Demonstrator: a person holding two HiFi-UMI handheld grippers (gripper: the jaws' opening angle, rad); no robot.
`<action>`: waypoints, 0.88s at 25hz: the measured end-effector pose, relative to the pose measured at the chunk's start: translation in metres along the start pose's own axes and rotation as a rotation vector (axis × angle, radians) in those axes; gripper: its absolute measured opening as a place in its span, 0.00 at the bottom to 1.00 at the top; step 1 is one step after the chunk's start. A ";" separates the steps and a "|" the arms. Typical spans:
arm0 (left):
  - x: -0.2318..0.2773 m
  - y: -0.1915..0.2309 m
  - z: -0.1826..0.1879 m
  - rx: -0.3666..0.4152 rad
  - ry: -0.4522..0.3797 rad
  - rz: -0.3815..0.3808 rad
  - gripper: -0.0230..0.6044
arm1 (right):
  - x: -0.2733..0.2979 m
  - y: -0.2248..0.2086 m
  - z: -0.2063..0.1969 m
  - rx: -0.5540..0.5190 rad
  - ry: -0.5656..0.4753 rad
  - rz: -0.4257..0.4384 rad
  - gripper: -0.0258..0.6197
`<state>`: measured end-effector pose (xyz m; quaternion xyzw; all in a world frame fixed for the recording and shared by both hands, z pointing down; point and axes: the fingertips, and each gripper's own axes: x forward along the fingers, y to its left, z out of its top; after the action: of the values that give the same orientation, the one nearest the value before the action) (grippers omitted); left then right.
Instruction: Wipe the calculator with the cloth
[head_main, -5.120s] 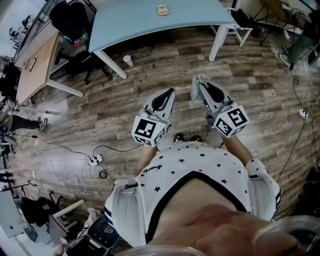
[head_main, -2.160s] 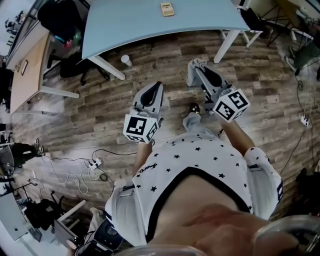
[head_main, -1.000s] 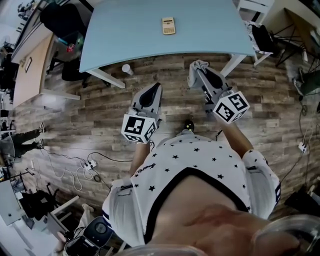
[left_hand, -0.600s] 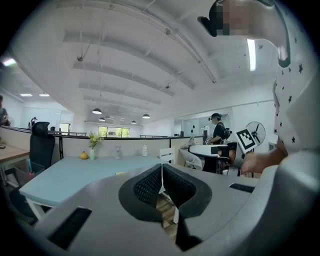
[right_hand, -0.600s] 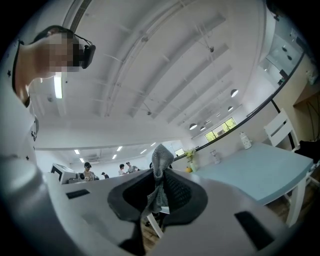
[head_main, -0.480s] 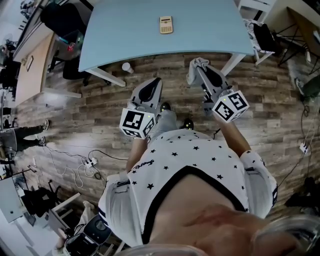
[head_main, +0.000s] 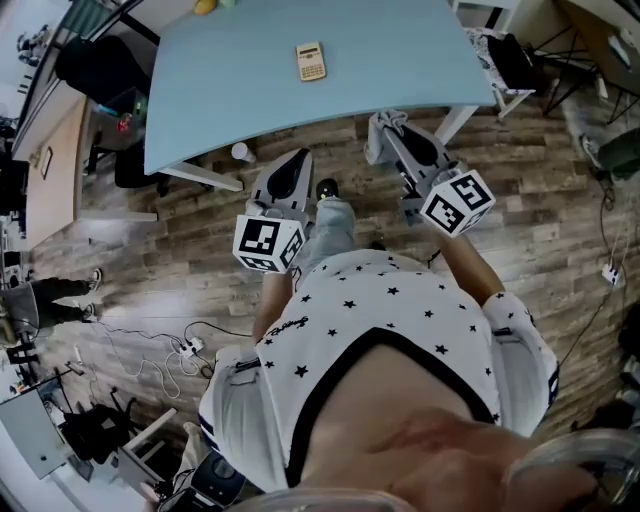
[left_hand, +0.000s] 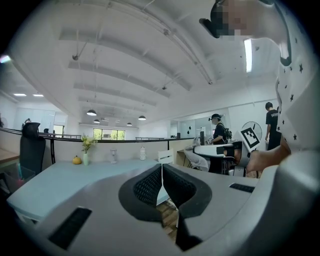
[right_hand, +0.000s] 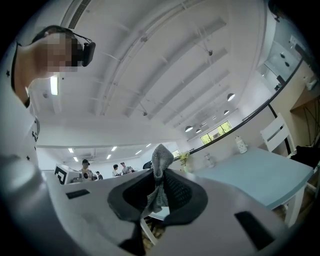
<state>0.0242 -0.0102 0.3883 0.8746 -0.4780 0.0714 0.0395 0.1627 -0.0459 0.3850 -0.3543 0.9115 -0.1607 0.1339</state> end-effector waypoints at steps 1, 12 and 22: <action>0.004 0.003 0.001 0.000 -0.002 -0.004 0.09 | 0.005 -0.003 0.000 0.000 0.004 -0.004 0.10; 0.051 0.072 -0.010 -0.048 0.000 -0.023 0.09 | 0.074 -0.040 -0.011 0.011 0.056 -0.041 0.10; 0.102 0.135 0.007 -0.044 -0.017 -0.085 0.09 | 0.140 -0.069 -0.004 -0.004 0.077 -0.103 0.10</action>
<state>-0.0346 -0.1686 0.3986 0.8936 -0.4422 0.0515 0.0575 0.1036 -0.1899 0.3971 -0.3945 0.8968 -0.1790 0.0897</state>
